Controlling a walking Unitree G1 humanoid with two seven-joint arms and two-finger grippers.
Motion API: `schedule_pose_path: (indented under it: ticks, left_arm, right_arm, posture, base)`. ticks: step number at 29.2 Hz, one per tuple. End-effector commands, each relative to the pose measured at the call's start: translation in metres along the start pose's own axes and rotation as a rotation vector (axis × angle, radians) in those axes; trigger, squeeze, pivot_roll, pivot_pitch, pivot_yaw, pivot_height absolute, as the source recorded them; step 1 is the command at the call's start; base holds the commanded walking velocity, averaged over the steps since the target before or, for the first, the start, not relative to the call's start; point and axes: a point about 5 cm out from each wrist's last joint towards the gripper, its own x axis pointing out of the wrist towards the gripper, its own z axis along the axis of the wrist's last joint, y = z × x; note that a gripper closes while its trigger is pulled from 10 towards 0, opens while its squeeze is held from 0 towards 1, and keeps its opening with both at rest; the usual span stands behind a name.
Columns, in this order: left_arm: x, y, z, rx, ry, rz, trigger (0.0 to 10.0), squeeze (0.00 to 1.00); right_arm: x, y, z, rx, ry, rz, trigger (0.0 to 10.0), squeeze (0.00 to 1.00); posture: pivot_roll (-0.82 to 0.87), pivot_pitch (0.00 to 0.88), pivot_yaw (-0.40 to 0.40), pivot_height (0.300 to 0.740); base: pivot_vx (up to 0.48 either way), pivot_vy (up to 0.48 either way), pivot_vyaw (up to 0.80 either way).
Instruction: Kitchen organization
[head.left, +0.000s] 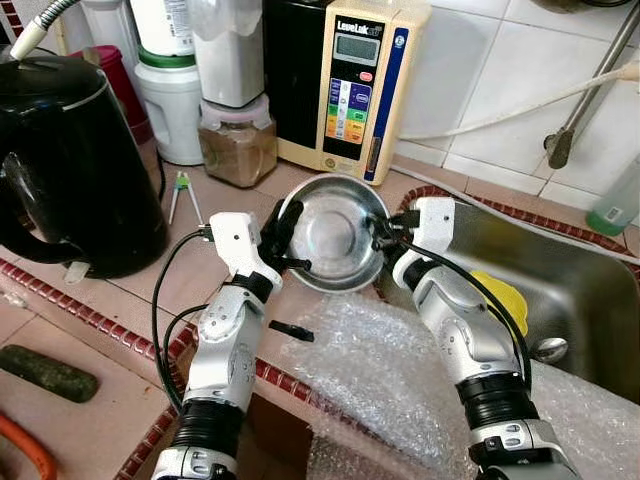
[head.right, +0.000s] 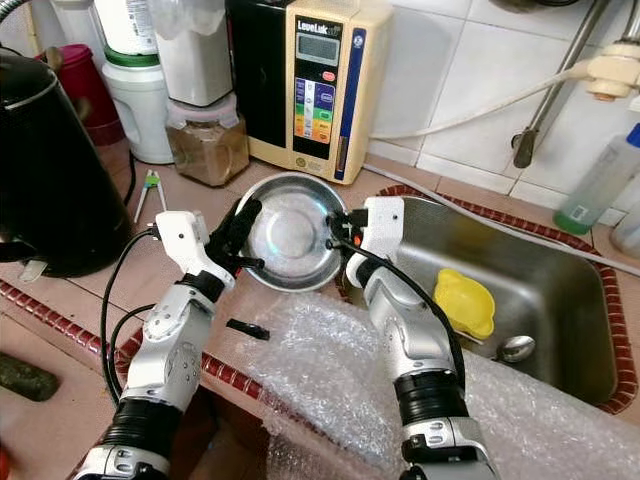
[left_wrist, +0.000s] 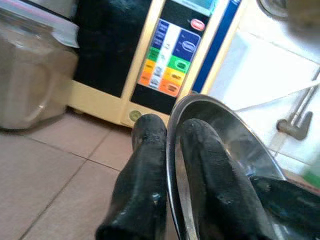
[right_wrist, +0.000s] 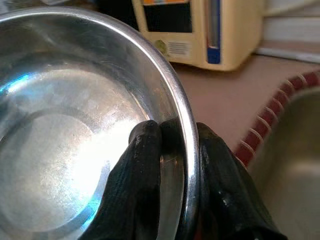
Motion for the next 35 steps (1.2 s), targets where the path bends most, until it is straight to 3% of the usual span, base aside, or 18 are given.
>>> schedule_pose_path:
  ticks: [1, 8, 13, 20, 23, 26, 28, 35]
  left_arm:
    - [0.011, -0.034, 0.018, 0.035, -0.084, -0.191, 10.0, 1.00]
    - [0.011, -0.032, 0.019, 0.039, -0.081, -0.183, 10.0, 1.00]
    - [0.005, -0.026, 0.008, 0.048, 0.018, -0.179, 10.0, 1.00]
    - [-0.001, -0.021, 0.006, 0.068, 0.034, -0.165, 10.0, 1.00]
    - [-0.002, -0.019, 0.006, 0.070, 0.049, -0.161, 10.0, 1.00]
    - [-0.006, -0.015, 0.000, 0.109, 0.103, -0.159, 10.0, 1.00]
    - [-0.012, -0.012, -0.006, 0.183, 0.146, -0.153, 10.0, 1.00]
    - [-0.023, -0.001, -0.012, 0.247, 0.214, -0.115, 10.0, 1.00]
  right_arm:
    - [-0.005, -0.022, -0.015, -0.002, 0.081, -0.160, 0.0, 0.00]
    - [-0.003, -0.028, -0.009, 0.004, 0.051, -0.218, 0.0, 0.00]
    - [-0.007, -0.044, -0.002, 0.003, 0.004, -0.336, 0.0, 0.00]
    - [-0.009, -0.048, -0.004, 0.020, 0.002, -0.354, 0.0, 0.00]
    - [-0.011, -0.047, 0.000, 0.049, -0.048, -0.349, 0.0, 0.00]
    - [-0.020, -0.058, 0.004, 0.008, -0.078, -0.418, 0.0, 0.00]
    - [-0.036, -0.076, 0.008, -0.052, -0.098, -0.527, 0.0, 0.00]
    - [-0.070, -0.102, 0.009, -0.110, -0.108, -0.703, 0.0, 0.00]
  posture:
    - [0.13, 0.000, -0.048, 0.740]
    - [0.14, 0.000, -0.048, 0.740]
    - [0.14, 0.000, -0.044, 0.740]
    - [0.14, 0.000, -0.041, 0.740]
    - [0.14, 0.000, -0.043, 0.740]
    - [0.14, 0.000, -0.044, 0.740]
    - [0.15, 0.000, -0.041, 0.740]
    - [0.14, 0.000, -0.035, 0.740]
  base:
    - [0.000, 0.000, 0.00]
    - [0.000, 0.000, 0.00]
    - [0.000, 0.000, 0.00]
    - [0.000, 0.000, 0.00]
    - [0.000, 0.000, 0.00]
    - [0.000, 0.000, 0.00]
    - [0.000, 0.000, 0.00]
    - [0.000, 0.000, 0.00]
